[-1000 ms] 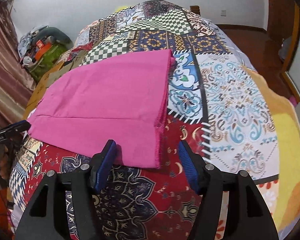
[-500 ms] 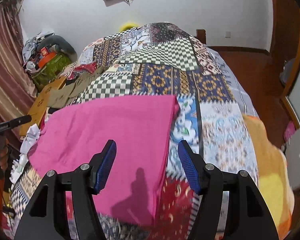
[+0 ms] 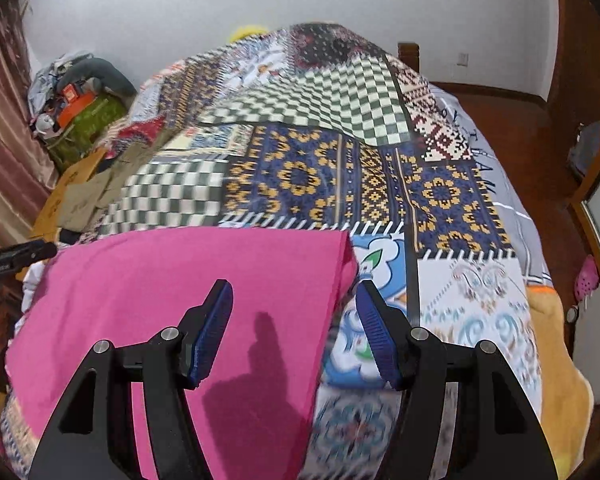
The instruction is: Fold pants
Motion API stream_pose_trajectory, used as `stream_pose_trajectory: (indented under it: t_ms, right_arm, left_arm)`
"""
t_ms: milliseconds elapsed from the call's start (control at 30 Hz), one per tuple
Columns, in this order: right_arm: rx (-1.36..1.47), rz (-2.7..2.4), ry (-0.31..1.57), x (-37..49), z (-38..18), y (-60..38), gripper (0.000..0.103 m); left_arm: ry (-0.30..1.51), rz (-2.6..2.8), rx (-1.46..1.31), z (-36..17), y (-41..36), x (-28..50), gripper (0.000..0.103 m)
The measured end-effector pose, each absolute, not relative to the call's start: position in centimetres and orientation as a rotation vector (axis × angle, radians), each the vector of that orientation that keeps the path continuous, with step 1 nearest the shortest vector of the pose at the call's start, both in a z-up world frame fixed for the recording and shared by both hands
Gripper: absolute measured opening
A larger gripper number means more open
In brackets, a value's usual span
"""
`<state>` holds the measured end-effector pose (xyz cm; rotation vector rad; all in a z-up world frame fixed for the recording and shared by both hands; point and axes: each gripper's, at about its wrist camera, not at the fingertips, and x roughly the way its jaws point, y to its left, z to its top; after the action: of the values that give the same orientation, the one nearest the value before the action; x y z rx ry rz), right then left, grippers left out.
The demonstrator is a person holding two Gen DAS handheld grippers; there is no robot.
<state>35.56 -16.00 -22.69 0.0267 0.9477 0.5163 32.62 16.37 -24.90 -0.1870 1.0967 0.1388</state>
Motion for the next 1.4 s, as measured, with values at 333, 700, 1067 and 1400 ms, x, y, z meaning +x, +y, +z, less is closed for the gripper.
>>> stream_pose_trajectory:
  t_ms: [333,700,1067,1400]
  right_arm:
    - [0.085,0.502,1.039,40.8,-26.8,-15.3,0.060]
    - [-0.013,0.555,1.043,41.0,-28.1,-13.2,0.029]
    - [-0.083,0.465,1.063,41.4,-27.1,-14.8,0.014]
    - [0.000,0.639,0.935,38.3,-19.3,-13.6,0.042]
  left_arm:
    - [1.137,0.003,-0.331,-26.9,15.9,33.0,0.049]
    - [1.077,0.041,-0.206,-26.3,14.1,32.6,0.039]
    - [1.026,0.148,-0.040,-24.5,14.0,32.1,0.054]
    - [0.958,0.068,-0.055,-20.1,13.1,32.6,0.072]
